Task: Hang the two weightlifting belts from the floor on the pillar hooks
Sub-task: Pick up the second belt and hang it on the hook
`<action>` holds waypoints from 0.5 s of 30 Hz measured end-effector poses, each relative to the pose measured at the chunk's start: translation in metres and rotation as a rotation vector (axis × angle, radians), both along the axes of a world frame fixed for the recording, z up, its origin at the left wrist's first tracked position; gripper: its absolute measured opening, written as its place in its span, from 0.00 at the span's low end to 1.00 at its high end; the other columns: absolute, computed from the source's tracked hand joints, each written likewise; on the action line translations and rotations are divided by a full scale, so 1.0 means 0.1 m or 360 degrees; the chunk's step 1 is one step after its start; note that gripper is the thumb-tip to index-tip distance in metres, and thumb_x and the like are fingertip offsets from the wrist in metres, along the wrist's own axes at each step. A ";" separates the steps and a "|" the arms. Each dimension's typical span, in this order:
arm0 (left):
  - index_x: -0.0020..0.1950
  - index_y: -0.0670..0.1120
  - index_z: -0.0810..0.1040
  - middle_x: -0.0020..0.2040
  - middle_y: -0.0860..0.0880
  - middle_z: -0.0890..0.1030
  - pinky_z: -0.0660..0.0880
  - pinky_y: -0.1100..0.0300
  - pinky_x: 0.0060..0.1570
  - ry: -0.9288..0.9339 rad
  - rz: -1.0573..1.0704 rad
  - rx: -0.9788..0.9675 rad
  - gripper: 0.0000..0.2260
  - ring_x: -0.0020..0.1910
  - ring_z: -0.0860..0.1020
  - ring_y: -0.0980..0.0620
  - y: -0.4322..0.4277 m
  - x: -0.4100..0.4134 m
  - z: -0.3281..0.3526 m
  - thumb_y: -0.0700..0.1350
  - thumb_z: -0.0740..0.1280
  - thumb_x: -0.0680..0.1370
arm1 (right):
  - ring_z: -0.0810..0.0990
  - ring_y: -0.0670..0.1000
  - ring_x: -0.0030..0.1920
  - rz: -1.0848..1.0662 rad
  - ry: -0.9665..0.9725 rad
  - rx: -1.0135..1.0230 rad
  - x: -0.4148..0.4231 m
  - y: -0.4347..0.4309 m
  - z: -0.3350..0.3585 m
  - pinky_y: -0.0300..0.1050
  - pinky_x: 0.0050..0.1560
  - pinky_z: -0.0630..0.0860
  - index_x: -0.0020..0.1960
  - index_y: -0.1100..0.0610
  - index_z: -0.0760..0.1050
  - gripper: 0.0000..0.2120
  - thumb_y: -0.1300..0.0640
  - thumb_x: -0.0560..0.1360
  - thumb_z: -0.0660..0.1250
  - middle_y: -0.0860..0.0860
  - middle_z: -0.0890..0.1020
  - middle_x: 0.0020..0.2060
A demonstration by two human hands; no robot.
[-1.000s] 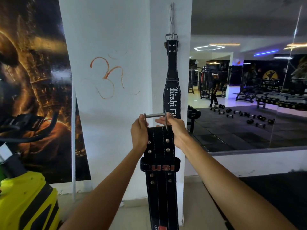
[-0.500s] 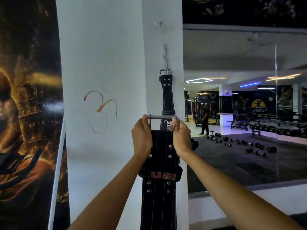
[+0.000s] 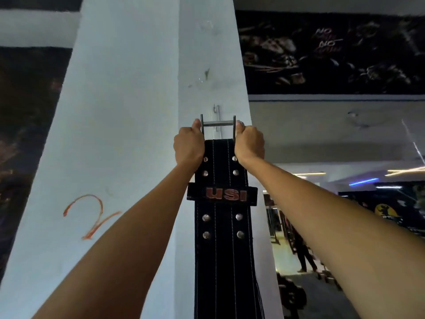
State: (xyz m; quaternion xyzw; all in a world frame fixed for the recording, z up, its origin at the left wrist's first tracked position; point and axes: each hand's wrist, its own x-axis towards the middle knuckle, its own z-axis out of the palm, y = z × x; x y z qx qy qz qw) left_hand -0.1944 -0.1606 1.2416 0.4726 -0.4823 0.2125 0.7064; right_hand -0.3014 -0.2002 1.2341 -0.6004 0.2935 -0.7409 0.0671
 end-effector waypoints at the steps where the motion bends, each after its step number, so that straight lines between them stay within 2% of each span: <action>1: 0.51 0.33 0.77 0.52 0.36 0.80 0.66 0.54 0.45 0.0015 0.0007 -0.0004 0.25 0.48 0.76 0.39 -0.21 0.06 0.18 0.53 0.52 0.81 | 0.78 0.61 0.50 0.0014 0.0010 -0.0005 0.03 -0.20 0.18 0.47 0.41 0.67 0.53 0.65 0.75 0.23 0.47 0.80 0.51 0.61 0.81 0.51; 7: 0.61 0.34 0.72 0.61 0.36 0.76 0.69 0.52 0.53 0.0109 0.0094 0.0102 0.23 0.59 0.74 0.37 -1.06 0.32 0.94 0.53 0.53 0.81 | 0.77 0.60 0.55 0.0081 0.0082 0.0046 0.31 -1.02 0.96 0.45 0.43 0.65 0.58 0.65 0.74 0.20 0.51 0.81 0.52 0.61 0.79 0.56; 10: 0.62 0.34 0.71 0.61 0.36 0.76 0.70 0.52 0.55 0.0066 0.0078 0.0172 0.22 0.59 0.74 0.37 -1.29 0.44 1.14 0.52 0.54 0.81 | 0.77 0.59 0.51 0.0143 0.0109 0.0098 0.41 -1.28 1.13 0.46 0.43 0.66 0.57 0.65 0.74 0.19 0.51 0.80 0.53 0.60 0.80 0.56; 13: 0.62 0.34 0.71 0.59 0.35 0.77 0.73 0.49 0.57 0.0083 -0.0073 0.0283 0.22 0.57 0.76 0.37 -1.45 0.55 1.16 0.51 0.56 0.79 | 0.77 0.59 0.55 0.0200 0.0165 0.0174 0.46 -1.45 1.13 0.46 0.44 0.67 0.59 0.64 0.72 0.18 0.52 0.80 0.53 0.60 0.79 0.58; 15: 0.61 0.35 0.72 0.58 0.35 0.78 0.73 0.49 0.56 0.0077 -0.0109 0.0296 0.22 0.57 0.76 0.37 -1.50 0.61 1.12 0.51 0.57 0.78 | 0.77 0.59 0.55 0.0235 0.0179 0.0173 0.47 -1.49 1.07 0.45 0.44 0.67 0.60 0.64 0.72 0.18 0.52 0.80 0.53 0.59 0.78 0.57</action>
